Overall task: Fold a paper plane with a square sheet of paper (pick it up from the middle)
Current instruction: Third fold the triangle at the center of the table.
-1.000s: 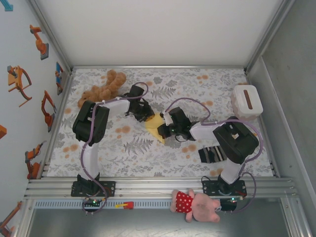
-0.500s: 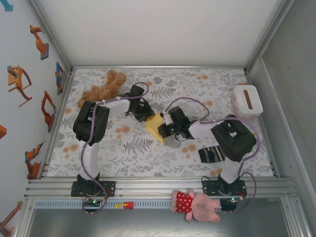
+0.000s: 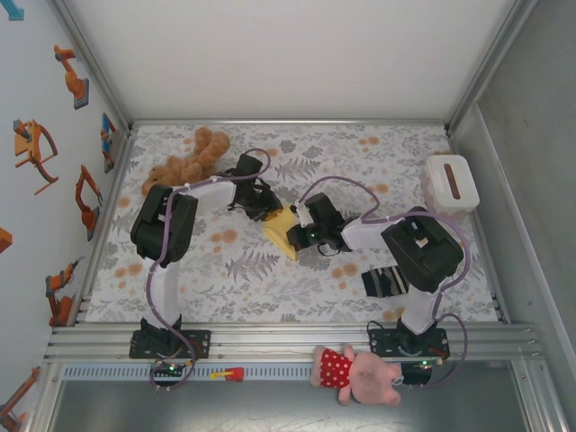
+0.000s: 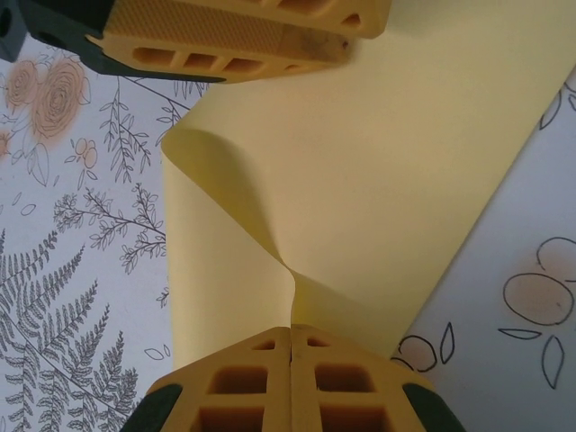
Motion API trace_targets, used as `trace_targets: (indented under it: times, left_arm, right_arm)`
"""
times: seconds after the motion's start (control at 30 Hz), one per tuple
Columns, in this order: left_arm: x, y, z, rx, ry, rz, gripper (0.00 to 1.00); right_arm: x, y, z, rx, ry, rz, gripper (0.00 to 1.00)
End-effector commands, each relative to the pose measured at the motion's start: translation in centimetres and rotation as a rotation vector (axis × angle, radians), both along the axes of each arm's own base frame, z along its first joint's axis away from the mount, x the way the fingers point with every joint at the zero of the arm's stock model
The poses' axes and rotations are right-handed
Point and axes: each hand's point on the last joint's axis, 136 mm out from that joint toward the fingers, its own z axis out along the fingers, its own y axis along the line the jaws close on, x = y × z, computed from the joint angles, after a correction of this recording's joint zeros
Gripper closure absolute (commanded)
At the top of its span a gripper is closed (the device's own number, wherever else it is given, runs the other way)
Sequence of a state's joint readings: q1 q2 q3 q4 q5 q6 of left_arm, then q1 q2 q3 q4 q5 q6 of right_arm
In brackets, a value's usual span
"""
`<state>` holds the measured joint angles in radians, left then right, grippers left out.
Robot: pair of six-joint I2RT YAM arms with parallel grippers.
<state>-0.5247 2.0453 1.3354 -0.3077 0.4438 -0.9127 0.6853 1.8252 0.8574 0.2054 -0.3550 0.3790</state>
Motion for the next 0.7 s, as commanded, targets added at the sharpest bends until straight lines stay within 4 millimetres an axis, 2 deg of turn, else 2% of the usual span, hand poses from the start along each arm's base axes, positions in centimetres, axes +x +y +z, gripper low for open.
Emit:
trace_targets:
  times: [0.0, 0.37, 0.67]
  left_arm:
    - [0.0, 0.7, 2.7, -0.008, -0.056, 0.028, 0.75]
    - [-1.8, 2.9, 4.2, -0.061, -0.140, 0.138, 0.72]
    - [-3.3, 1.6, 4.5, -0.098, -0.149, 0.107, 0.73]
  right_arm:
    - [0.3, 0.3, 0.0, 0.005, 0.021, -0.002, 1.00]
    - [0.4, 0.1, -0.6, -0.018, 0.039, -0.011, 1.00]
    - [0.4, 0.0, -1.1, -0.031, 0.057, -0.016, 1.00]
